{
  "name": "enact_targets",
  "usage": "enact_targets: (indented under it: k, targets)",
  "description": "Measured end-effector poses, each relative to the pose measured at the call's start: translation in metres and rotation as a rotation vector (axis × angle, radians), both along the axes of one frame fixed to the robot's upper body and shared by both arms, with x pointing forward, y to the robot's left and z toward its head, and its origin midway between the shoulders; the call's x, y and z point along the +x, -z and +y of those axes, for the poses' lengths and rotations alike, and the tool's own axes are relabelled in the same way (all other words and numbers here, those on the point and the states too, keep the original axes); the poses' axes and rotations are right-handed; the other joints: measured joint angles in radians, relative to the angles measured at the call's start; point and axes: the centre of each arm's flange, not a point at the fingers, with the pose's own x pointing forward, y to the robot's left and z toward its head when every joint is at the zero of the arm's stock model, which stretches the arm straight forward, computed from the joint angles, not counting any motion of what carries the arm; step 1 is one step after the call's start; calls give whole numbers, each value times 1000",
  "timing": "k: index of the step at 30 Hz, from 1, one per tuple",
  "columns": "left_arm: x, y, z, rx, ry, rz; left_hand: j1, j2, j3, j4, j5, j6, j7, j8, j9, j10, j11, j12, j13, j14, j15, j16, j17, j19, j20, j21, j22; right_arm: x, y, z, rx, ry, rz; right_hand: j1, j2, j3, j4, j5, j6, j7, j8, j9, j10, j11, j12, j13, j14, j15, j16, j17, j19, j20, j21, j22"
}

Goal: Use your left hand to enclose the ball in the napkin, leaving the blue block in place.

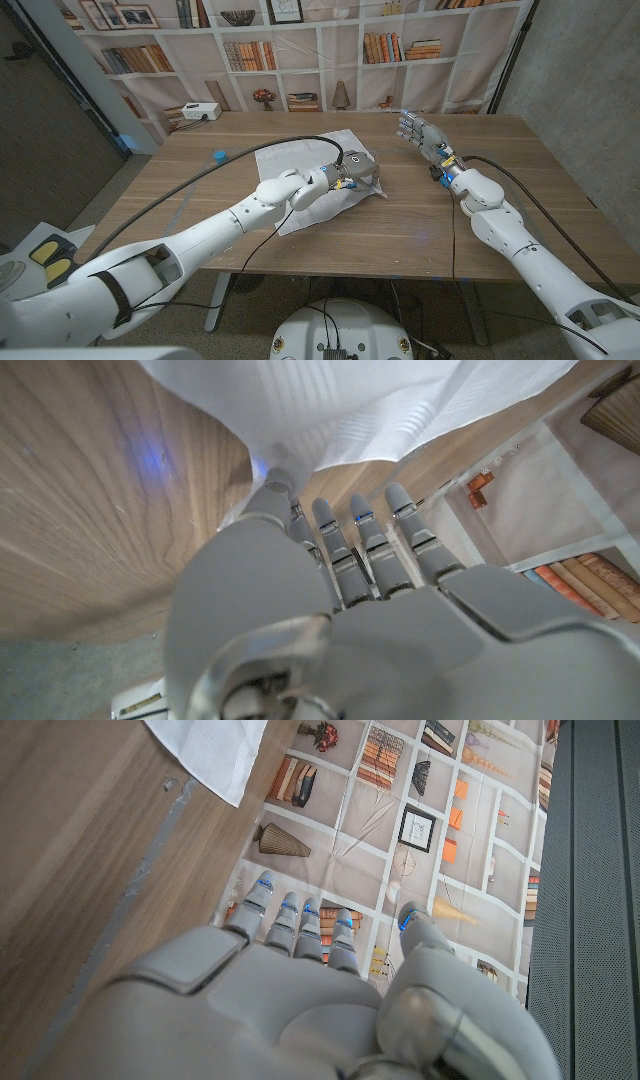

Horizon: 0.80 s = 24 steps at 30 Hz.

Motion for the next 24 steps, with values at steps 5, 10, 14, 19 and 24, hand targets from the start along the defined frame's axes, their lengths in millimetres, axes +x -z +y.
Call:
enact_targets:
  k: [5,10,14,19,24]
  targets:
    - [-9,-11,11,-106,28,0,1,1,7,4,0,-1,6,0,0,16,1,0,2,0,0,0,0,-1,1,-1,0,0,-2,2,-4,-1,-2,0,0,0,0,0,0,0,0,0,0,0,0,0,0,0,0,-5,0,0,0,0]
    - [-17,-22,27,-241,41,-13,6,-5,19,3,6,-2,8,0,0,30,1,0,5,0,0,0,2,-1,1,-1,0,0,-4,5,-10,-3,-2,0,0,0,0,0,0,0,0,0,0,0,0,0,4,4,0,-5,0,0,0,0]
    - [-20,-27,38,-322,32,-15,25,-23,30,-5,12,16,29,0,0,37,8,7,9,4,-4,0,2,-1,1,-1,0,0,-6,7,-14,-5,-4,0,0,0,0,0,0,0,0,0,0,0,0,0,4,4,0,-5,0,0,0,0]
    - [-26,-30,60,-417,-2,-25,32,-31,38,-9,20,26,44,0,0,42,6,7,14,4,-4,-2,0,-1,1,-1,0,1,-8,10,-21,-6,-1,0,0,0,0,0,0,0,0,0,0,0,0,0,4,4,0,-5,0,0,0,0]
    - [-32,-30,77,-480,-40,-47,36,-35,46,-10,27,22,51,0,0,42,6,7,14,4,-4,-10,-3,-5,5,-4,0,2,-12,14,-29,-10,-3,0,0,0,0,0,0,0,0,0,0,0,0,0,4,4,0,-5,0,0,0,0]
